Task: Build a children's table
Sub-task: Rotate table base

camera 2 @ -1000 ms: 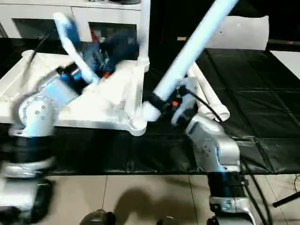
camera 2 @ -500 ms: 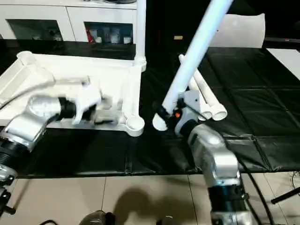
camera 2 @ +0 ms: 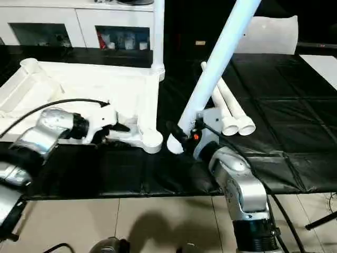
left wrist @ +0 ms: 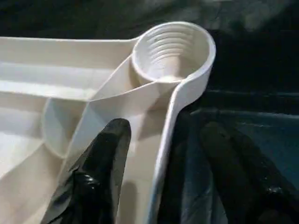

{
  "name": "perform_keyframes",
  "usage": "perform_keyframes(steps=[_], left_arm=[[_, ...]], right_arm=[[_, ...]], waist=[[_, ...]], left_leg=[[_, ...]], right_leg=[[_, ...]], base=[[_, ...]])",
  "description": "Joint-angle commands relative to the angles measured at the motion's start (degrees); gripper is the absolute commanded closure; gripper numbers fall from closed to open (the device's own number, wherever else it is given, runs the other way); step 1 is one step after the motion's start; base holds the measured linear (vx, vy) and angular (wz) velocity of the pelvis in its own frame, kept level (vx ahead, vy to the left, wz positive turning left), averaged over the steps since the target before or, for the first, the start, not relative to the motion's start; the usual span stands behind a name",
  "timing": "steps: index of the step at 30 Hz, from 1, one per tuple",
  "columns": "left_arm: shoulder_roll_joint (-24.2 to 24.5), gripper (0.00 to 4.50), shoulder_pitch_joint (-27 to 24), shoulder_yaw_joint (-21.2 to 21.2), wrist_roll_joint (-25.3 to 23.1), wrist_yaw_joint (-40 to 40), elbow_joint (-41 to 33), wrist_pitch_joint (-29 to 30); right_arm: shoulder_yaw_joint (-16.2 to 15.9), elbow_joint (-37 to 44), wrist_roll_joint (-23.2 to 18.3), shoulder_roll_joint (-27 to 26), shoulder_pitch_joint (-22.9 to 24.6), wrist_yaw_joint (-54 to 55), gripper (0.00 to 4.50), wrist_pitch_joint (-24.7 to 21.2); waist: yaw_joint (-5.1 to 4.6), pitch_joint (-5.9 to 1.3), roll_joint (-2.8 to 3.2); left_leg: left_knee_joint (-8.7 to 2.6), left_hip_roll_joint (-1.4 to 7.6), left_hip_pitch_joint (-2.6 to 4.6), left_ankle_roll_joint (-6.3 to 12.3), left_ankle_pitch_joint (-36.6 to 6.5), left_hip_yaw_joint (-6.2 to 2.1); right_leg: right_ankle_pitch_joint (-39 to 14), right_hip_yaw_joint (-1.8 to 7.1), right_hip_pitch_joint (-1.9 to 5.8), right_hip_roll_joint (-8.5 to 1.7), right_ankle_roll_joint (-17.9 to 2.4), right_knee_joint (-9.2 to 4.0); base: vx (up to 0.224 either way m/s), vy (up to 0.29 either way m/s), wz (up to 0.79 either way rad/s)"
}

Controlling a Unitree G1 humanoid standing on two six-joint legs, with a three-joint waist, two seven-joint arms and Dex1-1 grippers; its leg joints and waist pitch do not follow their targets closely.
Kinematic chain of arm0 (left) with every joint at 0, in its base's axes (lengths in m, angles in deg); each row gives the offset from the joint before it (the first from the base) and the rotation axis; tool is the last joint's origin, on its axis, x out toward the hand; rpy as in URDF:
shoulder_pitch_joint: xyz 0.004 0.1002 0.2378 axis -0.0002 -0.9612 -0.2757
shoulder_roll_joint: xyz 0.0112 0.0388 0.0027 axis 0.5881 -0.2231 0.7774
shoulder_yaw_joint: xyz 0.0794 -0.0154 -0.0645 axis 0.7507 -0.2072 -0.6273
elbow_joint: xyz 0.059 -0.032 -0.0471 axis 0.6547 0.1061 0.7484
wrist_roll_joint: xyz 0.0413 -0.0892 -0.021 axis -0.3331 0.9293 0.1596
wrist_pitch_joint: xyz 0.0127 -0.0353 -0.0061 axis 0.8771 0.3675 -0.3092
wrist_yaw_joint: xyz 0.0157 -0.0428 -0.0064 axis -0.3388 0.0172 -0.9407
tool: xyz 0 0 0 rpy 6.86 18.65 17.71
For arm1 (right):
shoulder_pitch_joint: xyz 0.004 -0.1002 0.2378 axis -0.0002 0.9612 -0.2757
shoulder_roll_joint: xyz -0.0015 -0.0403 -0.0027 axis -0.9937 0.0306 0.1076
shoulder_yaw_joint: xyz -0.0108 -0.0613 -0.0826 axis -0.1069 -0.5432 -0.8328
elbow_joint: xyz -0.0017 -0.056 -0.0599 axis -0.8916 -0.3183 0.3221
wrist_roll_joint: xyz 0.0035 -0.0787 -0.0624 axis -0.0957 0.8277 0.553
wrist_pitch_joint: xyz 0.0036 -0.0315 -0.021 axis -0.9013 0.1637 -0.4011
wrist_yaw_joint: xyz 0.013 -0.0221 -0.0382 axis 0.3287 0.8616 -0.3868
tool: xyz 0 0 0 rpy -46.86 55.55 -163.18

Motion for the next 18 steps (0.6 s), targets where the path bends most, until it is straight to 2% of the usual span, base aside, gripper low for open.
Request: perform_keyframes(steps=[1, 7, 10, 12, 14, 18], left_arm=[[-0.4, 2.08, 1.7, 0.0, -1.7, 0.4, 2.4, -1.2], [-1.4, 2.50, 4.1, -0.5, -2.3, 1.6, 7.2, -1.7], [-1.8, 2.87, 5.5, -0.8, -2.8, 2.8, 9.9, -2.4], [-2.0, 2.92, 6.0, -1.2, -3.1, 3.3, 11.0, -2.6], [-2.0, 3.19, 6.5, -1.1, -3.6, 3.8, 11.8, -2.6], [-1.8, 3.39, 7.0, -0.4, -5.1, 3.5, 13.0, -3.1]], right_arm=[[-0.3, 1.2, -0.5, 0.0, 0.1, -0.2, 2.60, -0.6], [-0.3, 1.9, -0.8, -0.1, 0.6, -0.5, 2.60, -1.5], [-0.3, 2.3, -1.3, 0.1, 0.9, -0.5, 2.60, -1.9], [-0.3, 2.4, -1.4, 0.1, 1.0, -0.5, 2.60, -2.0], [-0.3, 2.5, -1.3, 0.2, 1.1, -0.7, 2.60, -2.2], [-0.5, 2.6, -1.4, 0.3, 1.0, -1.0, 2.60, -2.4]], waist=[[-0.04, -5.25, 1.22], [0.02, -5.20, 1.40], [0.08, -5.18, 1.52], [0.08, -5.20, 1.54], [0.03, -5.13, 1.42], [0.05, -5.19, 1.38]], left_leg=[[-4.76, 2.39, 3.06, -4.84, -19.7, -1.70], [-4.73, 2.46, 3.23, -4.78, -20.5, -1.77], [-4.80, 2.45, 3.29, -4.86, -21.0, -1.83], [-4.79, 2.49, 3.36, -4.97, -21.4, -1.82], [-4.80, 2.50, 3.27, -4.86, -21.4, -1.81], [-4.78, 2.53, 3.29, -4.70, -21.2, -1.83]], right_leg=[[-11.1, 1.72, 1.55, -4.21, -13.3, -4.43], [-11.7, 1.72, 1.55, -4.39, -14.0, -4.55], [-11.4, 1.67, 1.59, -4.34, -14.3, -4.52], [-11.5, 1.68, 1.56, -4.44, -14.4, -4.52], [-11.5, 1.71, 1.62, -4.45, -14.7, -4.56], [-11.6, 1.70, 1.67, -4.48, -14.7, -4.56]], base=[[0.000, 0.000, 0.00], [0.000, 0.000, 0.00], [0.000, 0.000, 0.00], [0.000, 0.000, 0.00], [0.000, 0.000, 0.00], [0.000, 0.000, 0.00]])
